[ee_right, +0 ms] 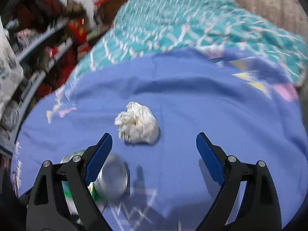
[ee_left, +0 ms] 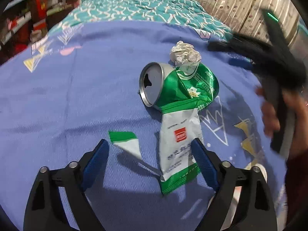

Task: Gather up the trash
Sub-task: 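Grasp the green-white snack wrapper with left tool while right tool grasps crumpled white paper, then carry wrapper and crumpled paper to the beige bin and open both tools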

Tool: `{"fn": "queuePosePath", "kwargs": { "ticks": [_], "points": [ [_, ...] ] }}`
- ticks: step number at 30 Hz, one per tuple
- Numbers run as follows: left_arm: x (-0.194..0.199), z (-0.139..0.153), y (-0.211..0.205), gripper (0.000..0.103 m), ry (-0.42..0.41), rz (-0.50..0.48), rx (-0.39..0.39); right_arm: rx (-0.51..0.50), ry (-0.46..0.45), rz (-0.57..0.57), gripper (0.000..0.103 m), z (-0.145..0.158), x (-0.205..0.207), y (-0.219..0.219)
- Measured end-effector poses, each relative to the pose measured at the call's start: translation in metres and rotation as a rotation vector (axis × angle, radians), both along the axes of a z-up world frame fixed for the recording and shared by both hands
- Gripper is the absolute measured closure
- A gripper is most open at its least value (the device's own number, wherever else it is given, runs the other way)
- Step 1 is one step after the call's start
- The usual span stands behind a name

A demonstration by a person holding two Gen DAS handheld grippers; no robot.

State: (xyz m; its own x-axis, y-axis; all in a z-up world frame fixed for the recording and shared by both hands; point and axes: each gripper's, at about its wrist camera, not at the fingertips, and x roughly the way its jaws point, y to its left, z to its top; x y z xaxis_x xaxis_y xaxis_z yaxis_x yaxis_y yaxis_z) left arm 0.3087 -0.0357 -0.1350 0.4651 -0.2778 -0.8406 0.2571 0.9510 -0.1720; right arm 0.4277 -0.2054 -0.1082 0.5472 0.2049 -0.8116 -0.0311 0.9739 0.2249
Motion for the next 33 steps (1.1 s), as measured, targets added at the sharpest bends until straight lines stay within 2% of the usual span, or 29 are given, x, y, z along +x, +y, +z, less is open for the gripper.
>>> {"fn": "queuePosePath", "kwargs": {
  "ticks": [2, 3, 4, 5, 6, 7, 8, 9, 12, 15, 20, 25, 29, 33],
  "points": [
    [-0.004, -0.002, -0.006, 0.031, -0.041, -0.003, 0.053, -0.007, 0.033, 0.030, 0.014, -0.009, 0.018, 0.010],
    [-0.004, -0.002, -0.009, 0.042, -0.049, -0.009, 0.065, -0.022, 0.044, 0.035, 0.014, -0.014, 0.026, 0.015],
    [-0.005, -0.002, -0.011, 0.048, -0.059, -0.012, 0.075, -0.029, 0.053, 0.041, 0.014, -0.018, 0.030, 0.018],
    [-0.005, -0.002, -0.012, 0.058, -0.069, -0.008, 0.094, -0.037, 0.066, 0.053, 0.018, -0.022, 0.033, 0.022],
    [-0.006, -0.002, -0.013, 0.073, -0.080, -0.004, 0.111, -0.050, 0.085, 0.077, 0.041, -0.028, 0.033, 0.027],
    [-0.007, -0.002, -0.013, 0.080, -0.087, -0.001, 0.121, -0.058, 0.092, 0.089, 0.049, -0.029, 0.029, 0.030],
    [-0.006, -0.002, -0.013, 0.088, -0.088, 0.000, 0.119, -0.061, 0.070, 0.083, 0.050, -0.028, 0.021, 0.030],
    [-0.005, -0.002, -0.010, 0.091, -0.085, 0.000, 0.105, -0.065, 0.058, 0.083, 0.052, -0.025, 0.013, 0.027],
    [-0.003, -0.001, 0.000, 0.095, -0.062, -0.001, 0.044, -0.098, 0.025, 0.016, 0.054, -0.017, -0.017, 0.006],
    [-0.012, 0.000, 0.011, 0.096, -0.046, 0.002, 0.015, -0.112, 0.006, -0.033, 0.054, -0.012, -0.056, -0.018],
    [-0.047, 0.003, 0.031, 0.096, -0.027, -0.021, 0.006, -0.040, -0.009, -0.078, 0.054, -0.019, -0.161, -0.059],
    [-0.099, 0.013, 0.052, 0.098, 0.012, -0.075, -0.094, 0.076, -0.061, -0.102, 0.055, -0.017, -0.269, -0.082],
    [-0.138, 0.034, 0.050, 0.098, 0.000, -0.128, -0.178, 0.144, -0.113, -0.128, 0.055, -0.017, -0.341, -0.089],
    [-0.164, 0.057, 0.020, 0.098, -0.032, -0.204, -0.192, 0.142, -0.162, -0.165, 0.055, -0.019, -0.387, -0.091]
  ]
}}
